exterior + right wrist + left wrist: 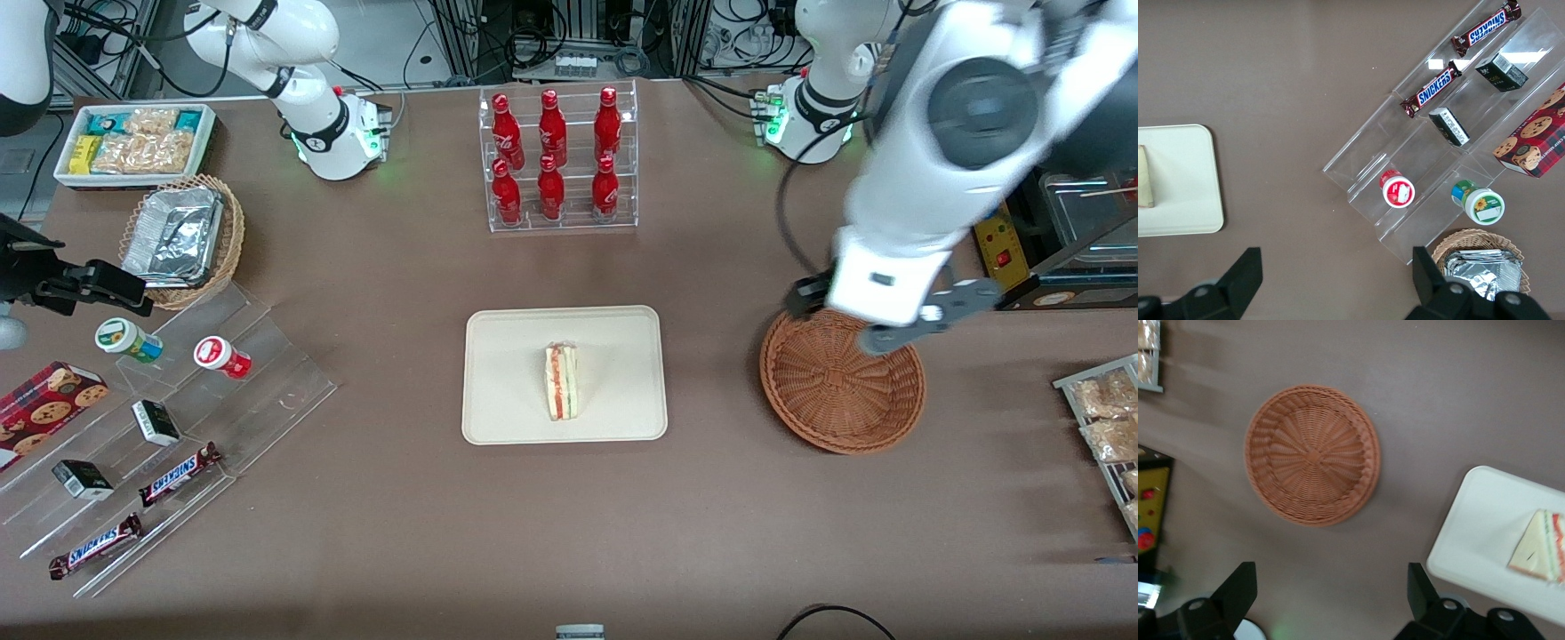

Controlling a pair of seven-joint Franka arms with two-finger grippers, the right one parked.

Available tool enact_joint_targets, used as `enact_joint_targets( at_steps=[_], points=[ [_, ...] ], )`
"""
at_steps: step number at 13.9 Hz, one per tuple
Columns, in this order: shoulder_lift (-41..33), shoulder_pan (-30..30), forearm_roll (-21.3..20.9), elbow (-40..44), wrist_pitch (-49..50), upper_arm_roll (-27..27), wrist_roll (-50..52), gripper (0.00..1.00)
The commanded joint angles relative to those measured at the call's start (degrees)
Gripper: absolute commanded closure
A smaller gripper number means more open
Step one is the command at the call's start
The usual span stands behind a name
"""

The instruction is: Place sandwich from basket to tray

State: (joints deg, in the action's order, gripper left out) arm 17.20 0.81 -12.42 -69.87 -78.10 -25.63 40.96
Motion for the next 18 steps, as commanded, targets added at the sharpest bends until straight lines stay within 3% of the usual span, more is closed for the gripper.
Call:
enact_joint_targets(
  at_steps=[1,5,10,13,18],
  points=[
    [-6.72,1.48,5.36,-4.31,2.42,7.30,-12.35,0.01],
    [-12.26,0.77,11.18,-6.94,5.24,19.54,-29.94,0.01],
    [-19.03,0.60,13.12,-15.36,4.72,27.37,-42.96,0.01],
    [-21.94,-3.08,13.12,-19.24,4.02,31.32,-43.60,0.01],
    [-21.42,-2.75,12.25,-18.64,3.84,29.33,-42.90,0.01]
  ],
)
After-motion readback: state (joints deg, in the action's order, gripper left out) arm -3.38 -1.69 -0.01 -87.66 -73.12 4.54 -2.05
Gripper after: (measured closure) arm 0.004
